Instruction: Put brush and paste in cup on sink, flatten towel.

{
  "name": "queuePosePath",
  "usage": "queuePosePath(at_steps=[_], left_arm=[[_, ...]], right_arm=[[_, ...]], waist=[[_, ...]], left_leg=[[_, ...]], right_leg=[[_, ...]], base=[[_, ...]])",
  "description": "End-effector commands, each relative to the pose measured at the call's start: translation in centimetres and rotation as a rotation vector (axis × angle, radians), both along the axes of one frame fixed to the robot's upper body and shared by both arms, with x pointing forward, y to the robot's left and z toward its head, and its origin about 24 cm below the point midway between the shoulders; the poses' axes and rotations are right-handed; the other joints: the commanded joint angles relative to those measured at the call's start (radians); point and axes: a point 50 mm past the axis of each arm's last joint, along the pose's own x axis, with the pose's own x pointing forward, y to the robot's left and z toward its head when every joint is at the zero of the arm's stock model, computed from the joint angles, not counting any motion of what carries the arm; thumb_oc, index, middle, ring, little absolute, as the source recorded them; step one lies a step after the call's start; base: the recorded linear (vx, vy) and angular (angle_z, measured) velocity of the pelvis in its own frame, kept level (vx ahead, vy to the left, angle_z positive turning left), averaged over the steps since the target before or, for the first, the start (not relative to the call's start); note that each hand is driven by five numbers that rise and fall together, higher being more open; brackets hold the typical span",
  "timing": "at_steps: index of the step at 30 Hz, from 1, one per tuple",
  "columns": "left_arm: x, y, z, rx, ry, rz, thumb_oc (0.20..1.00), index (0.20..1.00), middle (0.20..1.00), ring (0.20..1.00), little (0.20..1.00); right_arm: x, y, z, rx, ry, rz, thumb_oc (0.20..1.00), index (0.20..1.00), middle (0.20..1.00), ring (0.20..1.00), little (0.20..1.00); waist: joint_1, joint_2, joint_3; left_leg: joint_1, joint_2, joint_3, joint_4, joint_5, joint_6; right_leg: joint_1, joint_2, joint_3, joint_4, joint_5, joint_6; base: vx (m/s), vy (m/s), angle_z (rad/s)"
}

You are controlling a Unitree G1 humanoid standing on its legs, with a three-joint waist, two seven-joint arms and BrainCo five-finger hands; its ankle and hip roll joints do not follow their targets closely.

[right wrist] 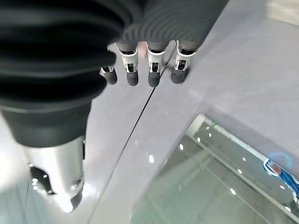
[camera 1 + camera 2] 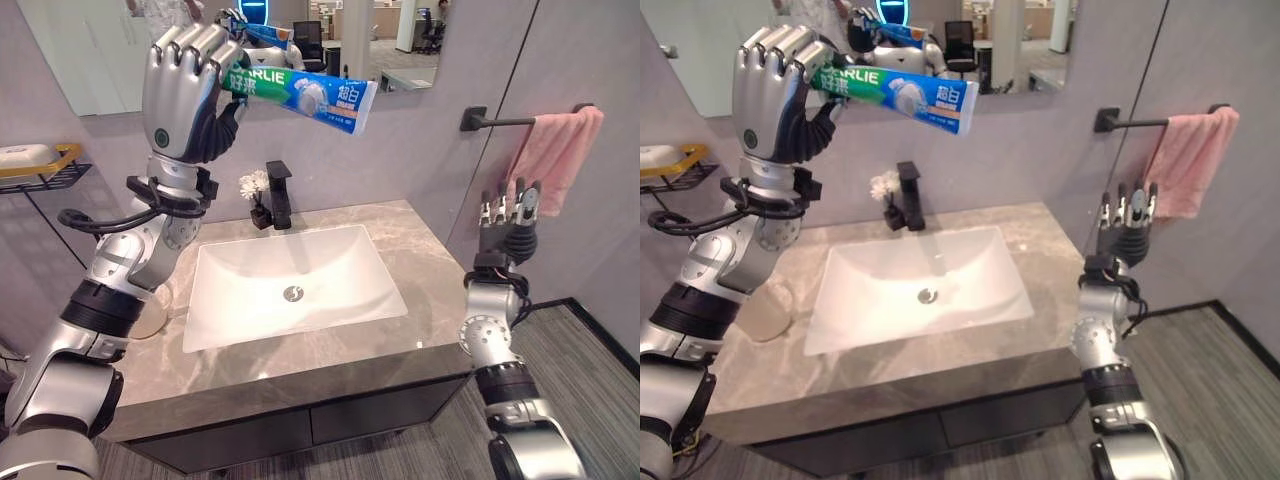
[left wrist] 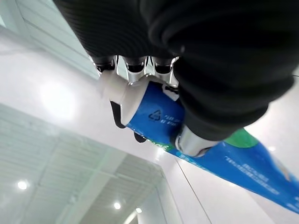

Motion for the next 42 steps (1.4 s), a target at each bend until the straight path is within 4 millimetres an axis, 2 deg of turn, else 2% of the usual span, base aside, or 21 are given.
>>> queuePosePath(at_steps=[1, 3, 4, 6, 7, 8, 10, 11, 12, 16, 17, 21, 29, 30, 42], left_arm=[[-0.3, -1.0, 4.1, -0.092, -0.152, -0.031, 0.2, 0.2, 0.2, 0.2, 0.2], [-0.3, -1.0, 4.1, -0.092, -0.153, -0.03, 0.2, 0.2, 0.2, 0.2, 0.2], [-0.4, -1.7, 4.2, -0.102, -0.162, -0.052, 0.2, 0.2, 0.2, 0.2, 0.2], [-0.5, -2.3, 4.1, -0.103, -0.165, -0.072, 0.2, 0.2, 0.2, 0.2, 0.2], [-0.5, -2.3, 4.1, -0.103, -0.165, -0.072, 0.2, 0.2, 0.2, 0.2, 0.2], [-0.6, -2.8, 4.0, -0.095, -0.16, -0.096, 0.2, 0.2, 0.2, 0.2, 0.2], [-0.8, -3.0, 3.9, -0.098, -0.164, -0.109, 0.2, 0.2, 0.2, 0.2, 0.2], [-0.8, -3.0, 3.9, -0.098, -0.164, -0.108, 0.2, 0.2, 0.2, 0.2, 0.2], [-0.9, -3.4, 3.7, -0.108, -0.165, -0.121, 0.2, 0.2, 0.2, 0.2, 0.2], [-1.7, -3.7, 3.5, -0.108, -0.21, -0.143, 0.2, 0.2, 0.2, 0.2, 0.2], [-1.8, -3.7, 3.6, -0.107, -0.211, -0.143, 0.2, 0.2, 0.2, 0.2, 0.2], [-2.1, -3.7, 3.2, -0.121, -0.237, -0.154, 0.2, 0.2, 0.2, 0.2, 0.2], [-2.2, -3.8, 2.1, -0.133, -0.228, -0.173, 0.2, 0.2, 0.2, 0.2, 0.2], [-2.4, -4.0, 1.9, -0.138, -0.231, -0.19, 0.2, 0.2, 0.2, 0.2, 0.2], [-2.9, -4.4, 0.3, -0.189, -0.191, -0.27, 0.2, 0.2, 0.2, 0.2, 0.2]], right_arm=[[2.0, 4.8, 2.7, -0.075, -0.085, 0.188, 1.0, 1.0, 1.0, 1.0, 1.0], [2.0, 4.8, 2.8, -0.076, -0.085, 0.189, 1.0, 1.0, 1.0, 1.0, 1.0], [2.0, 7.2, 3.0, -0.118, -0.101, 0.284, 1.0, 1.0, 1.0, 1.0, 1.0], [1.9, 9.4, 3.1, -0.205, -0.11, 0.377, 1.0, 1.0, 1.0, 1.0, 1.0], [1.9, 9.4, 3.1, -0.206, -0.109, 0.377, 1.0, 1.0, 1.0, 1.0, 1.0], [1.5, 11.5, 4.1, -0.422, -0.158, 0.474, 1.0, 1.0, 1.0, 1.0, 1.0], [1.0, 12.7, 4.8, -0.497, -0.206, 0.516, 1.0, 1.0, 1.0, 1.0, 1.0], [1.0, 12.7, 4.8, -0.499, -0.205, 0.516, 1.0, 1.0, 1.0, 1.0, 1.0], [0.5, 14.1, 6.0, -0.498, -0.27, 0.554, 1.0, 1.0, 1.0, 1.0, 1.0], [-0.2, 15.7, 8.9, -0.445, -0.396, 0.563, 1.0, 1.0, 1.0, 1.0, 1.0], [-0.2, 15.7, 9.0, -0.445, -0.396, 0.563, 1.0, 1.0, 1.0, 1.0, 1.0], [-1.4, 16.3, 11.9, -0.357, -0.541, 0.542, 1.0, 1.0, 1.0, 1.0, 1.0], [-3.1, 16.2, 14.2, -0.296, -0.671, 0.499, 1.0, 1.0, 1.0, 1.0, 1.0], [-3.7, 16.1, 15.1, -0.279, -0.717, 0.476, 1.0, 1.0, 1.0, 1.0, 1.0], [-4.5, 15.3, 17.5, -0.231, -0.786, 0.367, 1.0, 1.0, 1.0, 1.0, 1.0]], waist=[[0.023, -0.043, -0.036], [0.022, -0.043, -0.035], [0.029, -0.044, -0.029], [0.035, -0.047, -0.024], [0.035, -0.047, -0.025], [0.039, -0.052, -0.016], [0.042, -0.053, -0.014], [0.04, -0.052, -0.015], [0.044, -0.054, -0.01], [0.058, -0.06, 0.003], [0.057, -0.06, 0.002], [0.072, -0.068, 0.008], [0.077, -0.071, 0.014], [0.079, -0.07, 0.016], [0.094, -0.072, 0.015]], left_leg=[[0.012, 0.054, -0.051, 0.005, 0.008, -0.044], [0.012, 0.053, -0.05, 0.005, 0.008, -0.044], [0.008, 0.052, -0.051, 0.005, 0.011, -0.045], [0.003, 0.051, -0.052, 0.005, 0.013, -0.045], [0.002, 0.051, -0.053, 0.005, 0.013, -0.045], [-0.003, 0.049, -0.055, 0.005, 0.014, -0.045], [-0.009, 0.048, -0.059, 0.005, 0.015, -0.044], [-0.009, 0.047, -0.059, 0.005, 0.015, -0.044], [-0.017, 0.046, -0.064, 0.005, 0.016, -0.044], [-0.038, 0.044, -0.079, 0.005, 0.018, -0.043], [-0.039, 0.043, -0.079, 0.005, 0.018, -0.043], [-0.057, 0.039, -0.091, 0.005, 0.019, -0.042], [-0.071, 0.03, -0.102, 0.005, 0.017, -0.038], [-0.074, 0.027, -0.103, 0.005, 0.016, -0.036], [-0.074, 0.021, -0.106, 0.005, 0.008, -0.031]], right_leg=[[0.003, -0.088, 0.031, -0.001, 0.051, 0.099], [0.003, -0.088, 0.031, -0.001, 0.051, 0.099], [0.001, -0.09, 0.029, -0.001, 0.053, 0.101], [0.0, -0.093, 0.023, -0.001, 0.056, 0.103], [0.0, -0.093, 0.023, -0.001, 0.056, 0.103], [-0.001, -0.095, 0.021, -0.001, 0.057, 0.105], [-0.004, -0.097, 0.016, -0.001, 0.057, 0.106], [-0.004, -0.097, 0.016, -0.001, 0.057, 0.106], [-0.006, -0.099, 0.011, -0.001, 0.056, 0.107], [-0.014, -0.105, 0.0, -0.001, 0.056, 0.111], [-0.015, -0.105, 0.0, -0.001, 0.056, 0.111], [-0.024, -0.109, -0.01, -0.001, 0.056, 0.113], [-0.029, -0.117, -0.02, -0.001, 0.06, 0.116], [-0.031, -0.121, -0.022, -0.001, 0.062, 0.118], [-0.032, -0.129, -0.026, -0.001, 0.066, 0.122]], base=[[0.0, 0.0, 0.0], [0.0, 0.0, 0.0], [0.0, 0.0, 0.0], [0.01, 0.008, 0.04], [0.0, 0.0, 0.0], [0.0, 0.0, 0.0], [0.02, 0.023, 0.09], [0.03, 0.031, 0.11], [0.03, 0.029, 0.09], [0.03, 0.033, 0.07], [0.02, 0.018, 0.15], [0.04, 0.025, 0.11], [0.04, 0.026, 0.05], [0.0, 0.0, 0.0], [0.01, 0.006, 0.01]])
